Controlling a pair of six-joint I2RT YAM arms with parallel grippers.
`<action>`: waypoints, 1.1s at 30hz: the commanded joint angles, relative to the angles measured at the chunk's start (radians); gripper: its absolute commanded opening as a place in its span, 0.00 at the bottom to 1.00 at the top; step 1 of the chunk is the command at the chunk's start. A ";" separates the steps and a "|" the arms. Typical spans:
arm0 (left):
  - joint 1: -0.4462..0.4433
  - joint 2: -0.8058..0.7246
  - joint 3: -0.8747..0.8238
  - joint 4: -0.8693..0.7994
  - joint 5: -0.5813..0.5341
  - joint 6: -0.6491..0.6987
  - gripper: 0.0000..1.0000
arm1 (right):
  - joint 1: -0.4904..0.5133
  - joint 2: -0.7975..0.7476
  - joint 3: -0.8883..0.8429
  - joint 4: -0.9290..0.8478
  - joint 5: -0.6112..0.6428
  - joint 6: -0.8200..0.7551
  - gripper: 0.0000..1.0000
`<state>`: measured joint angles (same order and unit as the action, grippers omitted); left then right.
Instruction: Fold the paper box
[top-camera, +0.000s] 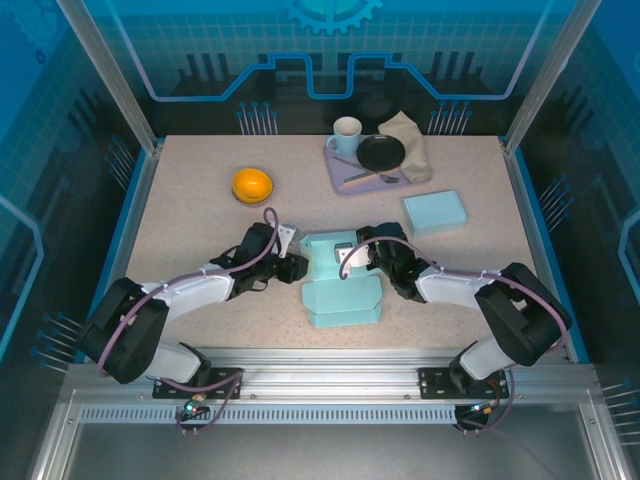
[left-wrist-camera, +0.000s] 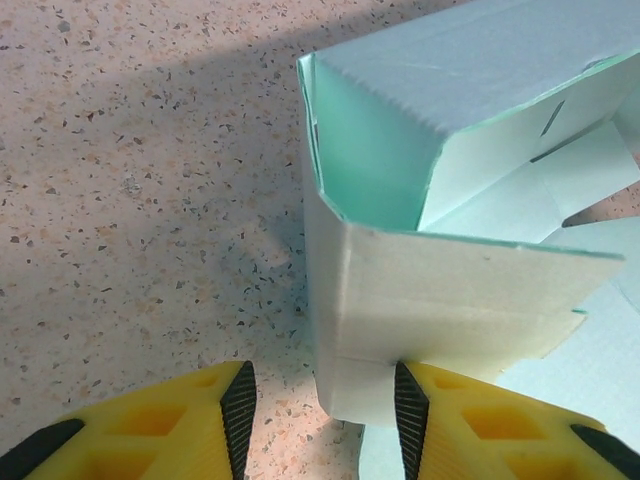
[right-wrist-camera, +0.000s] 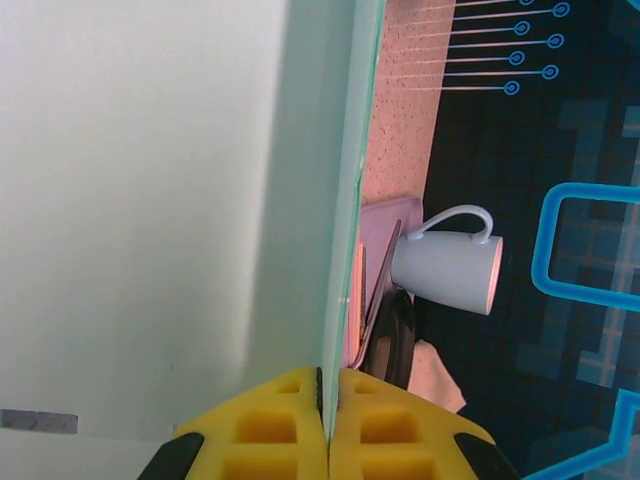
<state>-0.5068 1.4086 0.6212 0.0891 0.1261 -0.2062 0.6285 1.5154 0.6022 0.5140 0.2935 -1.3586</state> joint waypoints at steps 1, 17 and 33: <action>-0.007 0.022 0.042 -0.034 0.017 0.028 0.45 | 0.029 0.022 -0.024 0.024 0.039 -0.061 0.00; -0.043 0.112 0.178 -0.128 -0.066 0.024 0.53 | 0.051 0.017 -0.021 0.009 0.047 -0.045 0.00; -0.069 0.089 0.123 -0.148 -0.163 0.079 0.53 | 0.128 0.073 -0.099 0.293 0.227 -0.131 0.00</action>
<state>-0.5690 1.5127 0.7685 -0.0521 0.0029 -0.1535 0.7181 1.5459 0.5343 0.7204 0.4564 -1.4242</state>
